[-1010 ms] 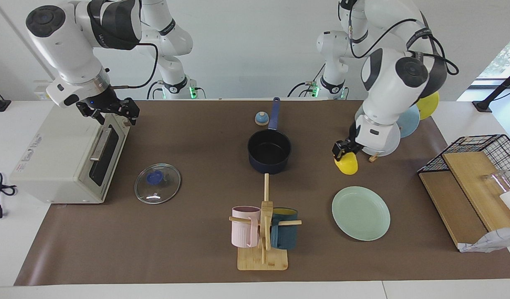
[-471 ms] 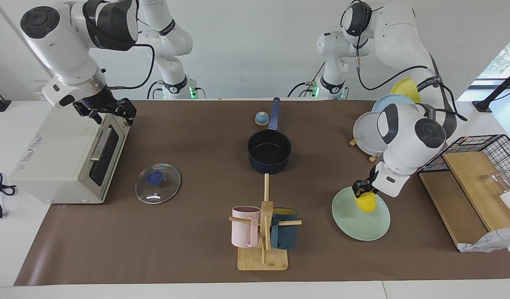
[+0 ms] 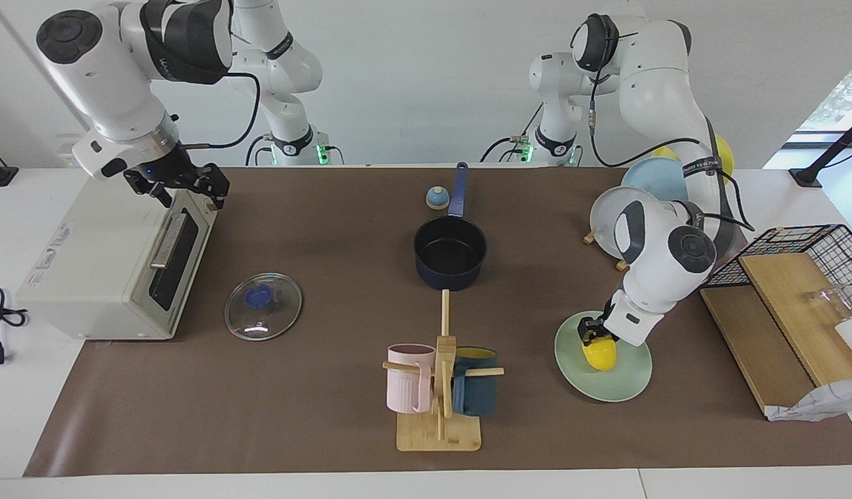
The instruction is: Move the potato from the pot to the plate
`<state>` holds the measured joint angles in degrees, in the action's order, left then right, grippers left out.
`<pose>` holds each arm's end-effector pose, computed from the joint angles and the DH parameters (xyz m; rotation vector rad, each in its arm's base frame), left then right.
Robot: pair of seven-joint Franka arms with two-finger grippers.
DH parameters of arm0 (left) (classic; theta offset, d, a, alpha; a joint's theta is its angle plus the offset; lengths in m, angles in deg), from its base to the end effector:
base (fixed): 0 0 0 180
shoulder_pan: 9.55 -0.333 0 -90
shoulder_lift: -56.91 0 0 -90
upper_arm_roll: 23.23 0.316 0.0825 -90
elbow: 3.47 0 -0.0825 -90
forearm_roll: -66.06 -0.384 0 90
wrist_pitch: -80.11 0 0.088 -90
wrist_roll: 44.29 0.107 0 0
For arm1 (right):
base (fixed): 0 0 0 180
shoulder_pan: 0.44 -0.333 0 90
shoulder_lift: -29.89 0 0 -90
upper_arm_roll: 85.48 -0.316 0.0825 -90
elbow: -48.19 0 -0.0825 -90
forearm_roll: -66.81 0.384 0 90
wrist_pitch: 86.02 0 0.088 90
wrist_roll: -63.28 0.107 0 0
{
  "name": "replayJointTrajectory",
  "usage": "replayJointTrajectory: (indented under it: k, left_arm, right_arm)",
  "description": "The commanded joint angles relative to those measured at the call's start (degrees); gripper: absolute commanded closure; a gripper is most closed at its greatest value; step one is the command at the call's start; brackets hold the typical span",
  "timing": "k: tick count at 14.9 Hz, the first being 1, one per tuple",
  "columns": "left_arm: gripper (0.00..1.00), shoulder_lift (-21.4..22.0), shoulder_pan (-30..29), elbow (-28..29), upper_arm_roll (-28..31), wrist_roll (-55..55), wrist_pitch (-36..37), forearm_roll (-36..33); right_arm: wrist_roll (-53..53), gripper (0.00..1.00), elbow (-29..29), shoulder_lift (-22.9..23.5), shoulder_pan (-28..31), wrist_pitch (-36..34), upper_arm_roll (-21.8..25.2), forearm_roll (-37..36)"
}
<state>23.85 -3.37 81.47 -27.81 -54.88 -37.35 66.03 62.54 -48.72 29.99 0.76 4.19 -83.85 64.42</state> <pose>0.6956 -0.1226 0.3386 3.1005 0.0148 -0.0241 0.5481 -0.0315 0.5673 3.0976 -0.0524 -0.1860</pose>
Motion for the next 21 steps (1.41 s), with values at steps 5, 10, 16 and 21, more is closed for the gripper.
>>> replayJointTrajectory:
  k: [5,10,16,21]
  left_arm:
    - [0.0,5.5,-0.4,0.4,-0.1,1.2,0.9,-0.8]
    - [0.0,17.0,-1.5,0.2,0.3,0.7,10.8,-0.8]
    - [0.0,29.6,-1.4,1.7,1.6,2.7,28.8,-0.8]
    - [0.0,38.4,-1.4,13.3,1.6,4.9,30.1,-0.8]
  right_arm:
    - [0.6,0.0,0.4,0.0,0.7,-0.5,-0.3,1.3]
    - [0.6,0.0,0.4,0.0,0.7,-0.4,-0.3,1.3]
    - [0.6,0.0,0.4,0.0,0.7,-0.4,-0.3,1.3]
    - [0.6,0.0,0.4,0.0,0.7,-0.5,-0.3,1.3]
